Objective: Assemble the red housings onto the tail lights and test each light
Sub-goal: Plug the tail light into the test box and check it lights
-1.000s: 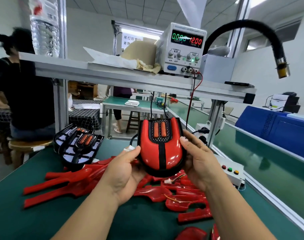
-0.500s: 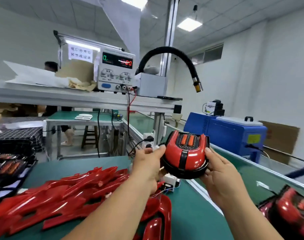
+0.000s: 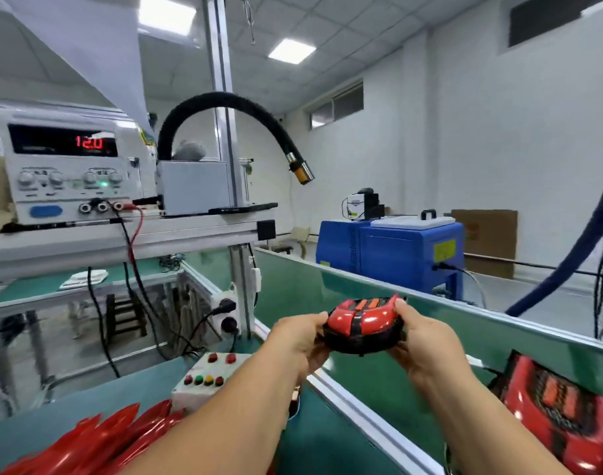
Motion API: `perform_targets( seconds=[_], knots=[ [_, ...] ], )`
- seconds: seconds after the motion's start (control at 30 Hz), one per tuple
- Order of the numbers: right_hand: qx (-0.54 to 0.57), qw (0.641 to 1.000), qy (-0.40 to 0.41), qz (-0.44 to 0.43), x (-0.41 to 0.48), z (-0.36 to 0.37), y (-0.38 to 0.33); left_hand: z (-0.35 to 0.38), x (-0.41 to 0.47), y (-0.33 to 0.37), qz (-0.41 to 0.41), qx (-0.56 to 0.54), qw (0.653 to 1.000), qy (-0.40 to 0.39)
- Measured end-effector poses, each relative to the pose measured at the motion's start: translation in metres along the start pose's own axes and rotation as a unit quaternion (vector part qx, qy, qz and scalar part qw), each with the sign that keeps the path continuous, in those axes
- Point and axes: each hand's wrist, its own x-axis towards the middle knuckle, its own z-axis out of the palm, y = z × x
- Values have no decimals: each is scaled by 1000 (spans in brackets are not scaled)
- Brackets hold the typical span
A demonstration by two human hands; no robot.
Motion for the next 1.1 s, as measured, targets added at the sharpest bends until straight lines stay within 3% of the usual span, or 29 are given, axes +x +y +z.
perform_targets(
  seconds=[0.17,0.3,0.4,0.47,0.6,0.77,0.93,1.1],
  knots=[
    [-92,993,-44,-59,43,9,12,-7,27,-16,-43,-57,996,-49],
    [-54,995,-81,-16,67,21,28,-3,46,-37,82,-90,992,20],
    [16,996,-57,67,78,27,39,-4,52,-46,217,31,971,98],
    [18,990,-37,131,81,32,40,-4,51,-45,264,136,944,147],
    [-44,971,6,236,86,40,36,-3,57,-24,224,232,921,217],
    [-84,977,10,195,79,34,26,-6,67,-10,125,134,974,132],
    [-32,996,8,88,44,-10,4,18,28,-21,180,124,976,8],
    [11,996,86,-35,-2,-85,-28,73,-25,-47,184,78,973,-116]
  ],
)
